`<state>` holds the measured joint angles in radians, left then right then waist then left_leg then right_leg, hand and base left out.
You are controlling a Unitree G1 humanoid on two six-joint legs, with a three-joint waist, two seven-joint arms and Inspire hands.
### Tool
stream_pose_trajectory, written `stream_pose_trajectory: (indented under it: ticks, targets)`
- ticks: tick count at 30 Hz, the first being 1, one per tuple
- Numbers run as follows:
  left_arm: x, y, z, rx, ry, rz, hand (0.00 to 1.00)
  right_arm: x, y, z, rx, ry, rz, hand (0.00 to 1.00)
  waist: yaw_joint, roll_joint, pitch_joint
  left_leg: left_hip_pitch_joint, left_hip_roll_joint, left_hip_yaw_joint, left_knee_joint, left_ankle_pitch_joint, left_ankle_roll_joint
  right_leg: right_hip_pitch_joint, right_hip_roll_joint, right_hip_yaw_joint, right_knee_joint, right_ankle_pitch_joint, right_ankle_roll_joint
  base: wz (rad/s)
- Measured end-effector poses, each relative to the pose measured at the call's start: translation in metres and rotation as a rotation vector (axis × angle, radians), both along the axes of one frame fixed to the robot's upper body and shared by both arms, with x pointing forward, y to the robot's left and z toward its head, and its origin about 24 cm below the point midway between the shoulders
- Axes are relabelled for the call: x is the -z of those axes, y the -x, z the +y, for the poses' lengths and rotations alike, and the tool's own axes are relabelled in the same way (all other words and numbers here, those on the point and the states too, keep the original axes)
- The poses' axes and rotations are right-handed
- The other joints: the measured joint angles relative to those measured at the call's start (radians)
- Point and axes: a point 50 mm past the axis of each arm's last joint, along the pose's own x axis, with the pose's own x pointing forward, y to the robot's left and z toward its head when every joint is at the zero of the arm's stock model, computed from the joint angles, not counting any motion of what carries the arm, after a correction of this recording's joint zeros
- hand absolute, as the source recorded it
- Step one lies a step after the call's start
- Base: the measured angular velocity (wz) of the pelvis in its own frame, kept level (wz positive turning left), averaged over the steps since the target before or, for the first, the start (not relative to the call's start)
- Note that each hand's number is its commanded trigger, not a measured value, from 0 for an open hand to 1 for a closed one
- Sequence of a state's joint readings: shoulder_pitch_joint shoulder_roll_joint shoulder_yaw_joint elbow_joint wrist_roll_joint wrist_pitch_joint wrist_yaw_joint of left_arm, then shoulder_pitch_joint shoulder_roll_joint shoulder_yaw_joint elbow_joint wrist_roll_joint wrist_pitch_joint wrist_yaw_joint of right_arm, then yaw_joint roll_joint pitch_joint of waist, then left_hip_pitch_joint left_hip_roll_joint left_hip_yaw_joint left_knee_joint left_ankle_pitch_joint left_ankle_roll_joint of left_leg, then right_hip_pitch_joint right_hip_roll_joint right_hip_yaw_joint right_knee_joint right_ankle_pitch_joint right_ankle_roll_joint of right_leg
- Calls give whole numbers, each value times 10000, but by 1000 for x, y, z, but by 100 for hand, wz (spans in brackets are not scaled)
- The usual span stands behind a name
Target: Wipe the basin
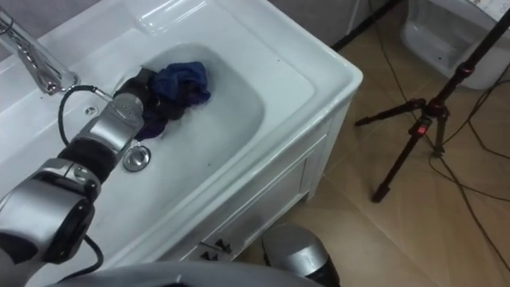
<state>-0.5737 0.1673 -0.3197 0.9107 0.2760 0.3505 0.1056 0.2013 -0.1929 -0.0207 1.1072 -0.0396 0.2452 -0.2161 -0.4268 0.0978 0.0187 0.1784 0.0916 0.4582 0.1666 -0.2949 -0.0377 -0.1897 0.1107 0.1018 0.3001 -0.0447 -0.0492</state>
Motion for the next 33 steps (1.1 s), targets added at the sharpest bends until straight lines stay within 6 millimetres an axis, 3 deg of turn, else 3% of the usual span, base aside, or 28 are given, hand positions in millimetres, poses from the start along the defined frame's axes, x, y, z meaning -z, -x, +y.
stream_pose_trajectory:
  ticks: [8, 9, 13, 18, 24, 30, 33]
  targets:
    - [-14, -8, -12, 315, 352, -679, 100, 0, 9, -1, -22, 219, 151, 0, -218, 137, -1, 222, 10, 18, 37, 15, -13, 247, 23, -1, -93, -15, -8, 1]
    - [-15, -9, -14, 385, 306, -742, 100, 0, 12, -2, -100, 259, 277, 0, -383, 122, 5, 314, 14, -42, 38, 16, -14, 358, 23, 16, -87, -61, 12, 12]
    - [-24, -12, -21, 1386, -1073, -1242, 100, -1, 17, -3, -413, 88, 581, 0, -593, 94, 28, 520, -14, -71, -10, 7, -6, 521, 32, 77, -67, -174, 63, 3]
    - [-27, -14, -23, 2312, -2532, -1266, 100, -2, 22, -4, -566, -16, 739, 0, -600, 126, 36, 633, 1, 0, -132, -12, -17, 546, 75, 153, 97, -169, 44, -4]
    - [-11, -5, -16, 3133, -3513, 67, 100, -4, 22, -9, -291, -120, 611, 0, -601, 223, 97, 801, 6, 2, -119, -45, -67, 683, 133, 196, 132, -173, 8, -3]
    - [24, 22, -3, 3403, -3909, 2279, 100, -4, 13, -10, -391, -69, 533, 0, -572, 225, 100, 803, 4, -14, -99, -46, -73, 684, 137, 157, 181, -206, -21, 0]
    - [32, 30, 2, 3440, -4084, 2755, 100, -4, 13, -11, -357, -38, 610, 0, -429, 154, 122, 879, -4, -38, -75, -55, -86, 711, 114, 120, 324, -302, -27, 3]
